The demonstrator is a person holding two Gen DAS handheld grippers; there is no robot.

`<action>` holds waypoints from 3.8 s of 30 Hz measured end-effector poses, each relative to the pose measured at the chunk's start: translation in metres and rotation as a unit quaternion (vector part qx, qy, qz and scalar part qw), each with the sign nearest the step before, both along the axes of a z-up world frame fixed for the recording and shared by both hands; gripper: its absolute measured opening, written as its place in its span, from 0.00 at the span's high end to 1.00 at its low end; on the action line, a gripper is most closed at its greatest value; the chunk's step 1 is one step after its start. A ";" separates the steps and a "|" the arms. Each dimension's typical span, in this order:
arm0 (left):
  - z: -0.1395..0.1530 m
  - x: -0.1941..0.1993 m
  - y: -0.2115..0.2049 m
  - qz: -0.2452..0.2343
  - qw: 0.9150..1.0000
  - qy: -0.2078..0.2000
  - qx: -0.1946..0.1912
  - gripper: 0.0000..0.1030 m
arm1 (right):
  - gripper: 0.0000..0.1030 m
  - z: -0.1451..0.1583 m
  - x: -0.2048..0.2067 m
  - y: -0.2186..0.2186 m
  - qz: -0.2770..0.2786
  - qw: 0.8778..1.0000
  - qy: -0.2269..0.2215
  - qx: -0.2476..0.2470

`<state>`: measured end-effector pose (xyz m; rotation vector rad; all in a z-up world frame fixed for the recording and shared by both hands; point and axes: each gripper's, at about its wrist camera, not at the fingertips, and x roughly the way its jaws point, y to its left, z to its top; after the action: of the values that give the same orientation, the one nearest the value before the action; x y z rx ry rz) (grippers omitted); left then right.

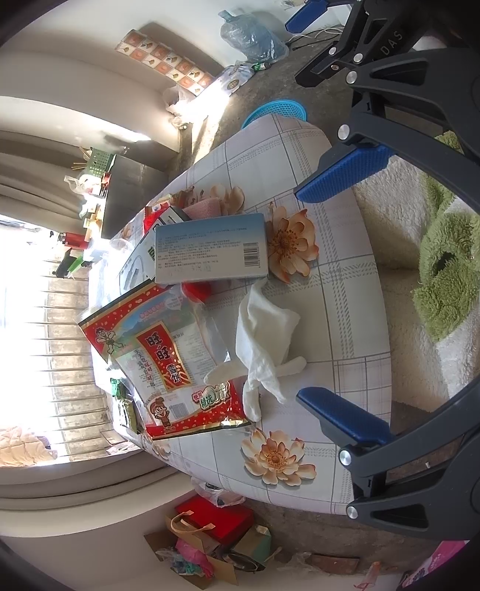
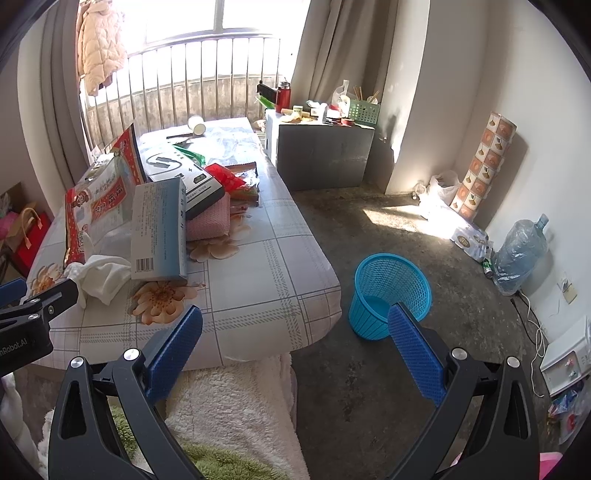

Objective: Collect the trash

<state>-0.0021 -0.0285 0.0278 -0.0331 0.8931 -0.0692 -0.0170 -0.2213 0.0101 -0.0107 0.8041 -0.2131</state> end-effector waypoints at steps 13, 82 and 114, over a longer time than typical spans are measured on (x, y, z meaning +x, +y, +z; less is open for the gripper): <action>-0.007 0.004 0.000 0.002 1.000 0.013 0.000 0.07 | 0.05 -0.003 0.003 0.000 0.002 1.000 0.003 0.002; -0.082 0.086 0.076 -0.165 0.986 0.026 0.002 0.90 | 0.30 -0.064 0.173 0.091 0.145 0.970 0.117 0.155; 0.026 0.170 -0.161 -0.326 0.934 0.045 -0.138 0.90 | 0.30 -0.061 0.068 -0.222 -0.124 0.919 -0.061 0.368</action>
<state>0.1679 -0.1893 0.0534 -0.0007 0.9499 -0.8214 0.0511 -0.4431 -0.0510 0.8134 0.7199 -0.1376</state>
